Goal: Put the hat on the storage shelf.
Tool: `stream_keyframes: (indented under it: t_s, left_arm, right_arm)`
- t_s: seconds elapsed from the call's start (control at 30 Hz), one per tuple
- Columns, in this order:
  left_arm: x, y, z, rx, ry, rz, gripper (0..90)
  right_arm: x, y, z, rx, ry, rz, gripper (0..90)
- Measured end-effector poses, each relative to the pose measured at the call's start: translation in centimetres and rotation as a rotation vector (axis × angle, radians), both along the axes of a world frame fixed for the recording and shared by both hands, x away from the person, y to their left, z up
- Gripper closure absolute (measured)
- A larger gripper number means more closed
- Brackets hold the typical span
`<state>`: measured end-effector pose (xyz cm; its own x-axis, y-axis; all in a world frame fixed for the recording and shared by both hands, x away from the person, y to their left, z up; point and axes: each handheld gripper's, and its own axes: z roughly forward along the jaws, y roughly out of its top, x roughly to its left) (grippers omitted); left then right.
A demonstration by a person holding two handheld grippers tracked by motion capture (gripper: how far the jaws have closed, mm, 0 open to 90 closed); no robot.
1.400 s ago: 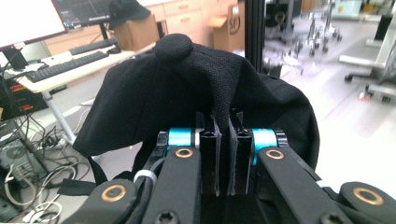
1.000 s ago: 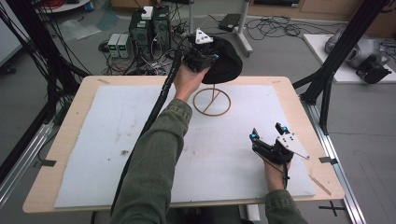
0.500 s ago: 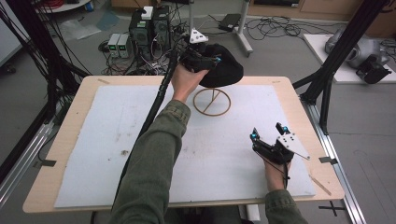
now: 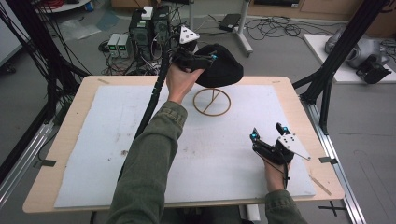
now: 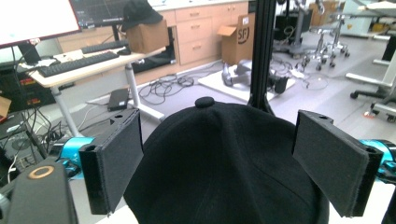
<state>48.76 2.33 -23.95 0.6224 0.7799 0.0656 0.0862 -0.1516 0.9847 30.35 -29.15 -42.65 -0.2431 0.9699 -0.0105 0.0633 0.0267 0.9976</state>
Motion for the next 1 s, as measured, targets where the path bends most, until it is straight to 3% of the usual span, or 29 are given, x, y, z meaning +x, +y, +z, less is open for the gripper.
stream_keyframes:
  t_s: [0.3,0.53,0.63,0.8,1.0]
  left_arm:
    - [-2.7,3.5,-1.3,-0.055,-0.025,0.019,16.6]
    - [-4.4,6.8,-3.3,-0.108,-0.028,0.021,16.4]
    - [-5.5,8.1,-4.4,-0.122,-0.049,0.024,16.4]
    - [-7.6,10.4,-6.5,-0.153,-0.127,0.024,16.2]
    - [-9.4,12.9,-8.8,-0.187,-0.133,0.062,16.2]
  right_arm:
    - [-0.2,0.2,0.1,0.007,-0.004,0.002,10.5]
    - [-0.2,0.5,0.1,0.01,-0.002,0.014,10.5]
    - [-0.3,0.6,0.1,0.01,-0.001,0.014,10.5]
    - [-0.4,0.9,0.2,0.009,-0.006,0.012,10.5]
    - [-0.4,1.5,0.2,-0.007,-0.007,0.024,10.5]
